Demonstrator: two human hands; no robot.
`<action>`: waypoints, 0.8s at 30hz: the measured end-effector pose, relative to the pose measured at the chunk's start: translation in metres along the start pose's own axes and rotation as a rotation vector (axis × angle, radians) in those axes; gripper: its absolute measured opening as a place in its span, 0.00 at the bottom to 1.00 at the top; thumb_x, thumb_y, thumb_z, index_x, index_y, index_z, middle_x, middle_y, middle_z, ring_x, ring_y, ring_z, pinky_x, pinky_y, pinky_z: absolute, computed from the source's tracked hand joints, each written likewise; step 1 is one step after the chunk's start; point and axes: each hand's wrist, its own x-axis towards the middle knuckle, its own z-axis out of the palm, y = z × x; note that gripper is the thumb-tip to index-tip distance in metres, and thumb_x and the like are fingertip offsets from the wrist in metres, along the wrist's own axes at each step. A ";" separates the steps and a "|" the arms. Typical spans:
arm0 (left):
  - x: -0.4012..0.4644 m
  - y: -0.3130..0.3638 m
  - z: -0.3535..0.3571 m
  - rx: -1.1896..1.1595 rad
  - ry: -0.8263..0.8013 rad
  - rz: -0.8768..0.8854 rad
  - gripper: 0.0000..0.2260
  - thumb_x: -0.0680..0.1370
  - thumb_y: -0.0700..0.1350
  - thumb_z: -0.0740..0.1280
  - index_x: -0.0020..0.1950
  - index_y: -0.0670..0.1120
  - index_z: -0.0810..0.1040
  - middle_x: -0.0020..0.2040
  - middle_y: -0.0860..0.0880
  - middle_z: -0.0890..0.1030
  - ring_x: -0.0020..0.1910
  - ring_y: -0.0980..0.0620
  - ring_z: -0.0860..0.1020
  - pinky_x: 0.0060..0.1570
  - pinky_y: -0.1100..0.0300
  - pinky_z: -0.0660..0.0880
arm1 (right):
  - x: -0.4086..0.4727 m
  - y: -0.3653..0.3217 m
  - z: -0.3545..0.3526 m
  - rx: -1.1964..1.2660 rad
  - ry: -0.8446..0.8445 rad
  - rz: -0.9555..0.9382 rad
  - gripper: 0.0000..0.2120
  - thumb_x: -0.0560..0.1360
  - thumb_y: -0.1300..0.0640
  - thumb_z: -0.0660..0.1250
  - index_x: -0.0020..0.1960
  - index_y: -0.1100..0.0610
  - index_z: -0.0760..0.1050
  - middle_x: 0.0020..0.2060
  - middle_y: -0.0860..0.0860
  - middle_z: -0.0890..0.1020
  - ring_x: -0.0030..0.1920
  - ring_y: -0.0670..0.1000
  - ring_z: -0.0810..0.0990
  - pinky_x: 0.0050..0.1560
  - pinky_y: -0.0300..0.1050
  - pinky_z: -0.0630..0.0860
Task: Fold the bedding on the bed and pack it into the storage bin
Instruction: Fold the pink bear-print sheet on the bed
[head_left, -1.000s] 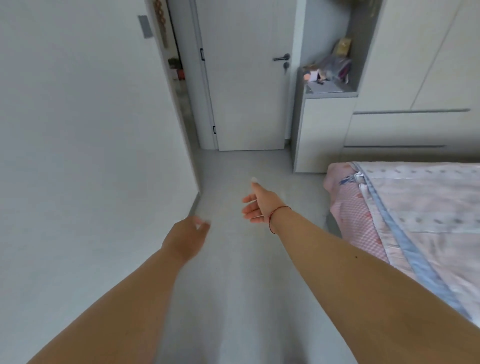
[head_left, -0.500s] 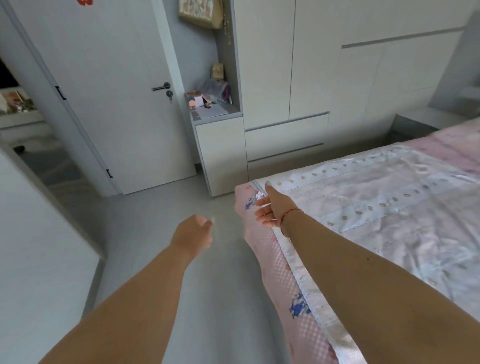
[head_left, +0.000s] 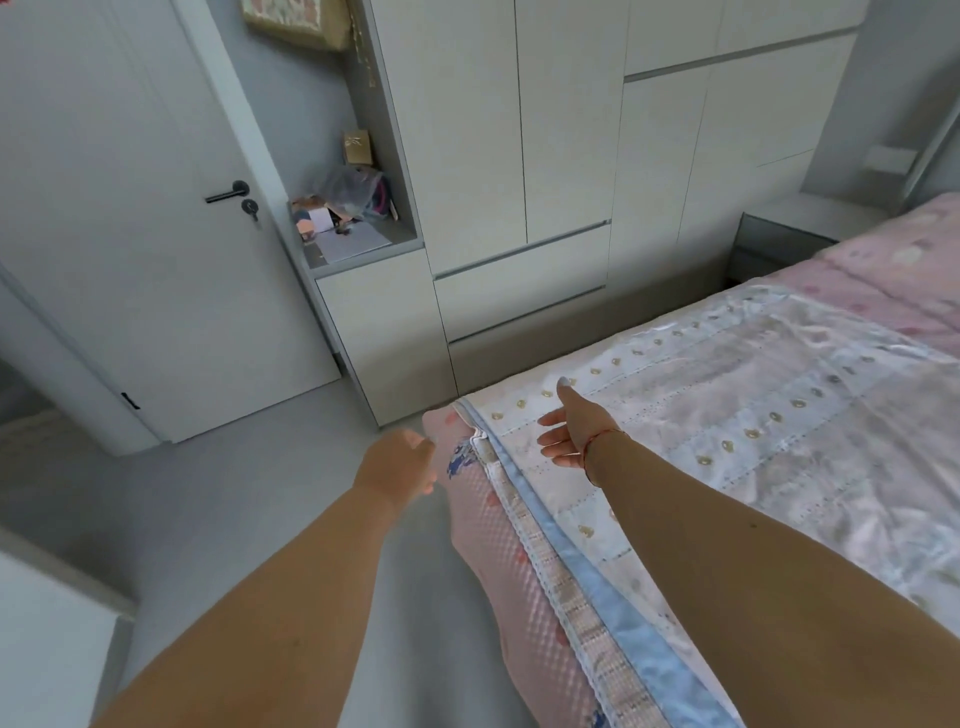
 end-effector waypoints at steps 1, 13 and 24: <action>0.016 0.001 -0.002 0.010 -0.014 0.002 0.09 0.81 0.45 0.60 0.42 0.43 0.72 0.46 0.37 0.83 0.47 0.40 0.83 0.53 0.47 0.78 | 0.012 -0.005 0.004 0.009 0.006 0.002 0.30 0.79 0.37 0.50 0.50 0.62 0.76 0.38 0.57 0.80 0.35 0.53 0.76 0.41 0.43 0.75; 0.235 -0.021 -0.033 0.038 -0.149 0.021 0.14 0.82 0.49 0.58 0.48 0.40 0.76 0.43 0.42 0.84 0.43 0.43 0.83 0.54 0.46 0.78 | 0.167 -0.044 0.076 0.156 0.126 0.143 0.27 0.79 0.38 0.53 0.43 0.61 0.72 0.31 0.57 0.76 0.25 0.50 0.68 0.30 0.39 0.65; 0.350 -0.030 0.033 -0.130 -0.333 -0.171 0.10 0.81 0.42 0.59 0.58 0.41 0.75 0.44 0.41 0.83 0.37 0.50 0.83 0.39 0.59 0.80 | 0.270 -0.017 0.071 0.206 0.185 0.368 0.26 0.79 0.37 0.53 0.42 0.60 0.69 0.28 0.54 0.68 0.23 0.48 0.62 0.27 0.37 0.57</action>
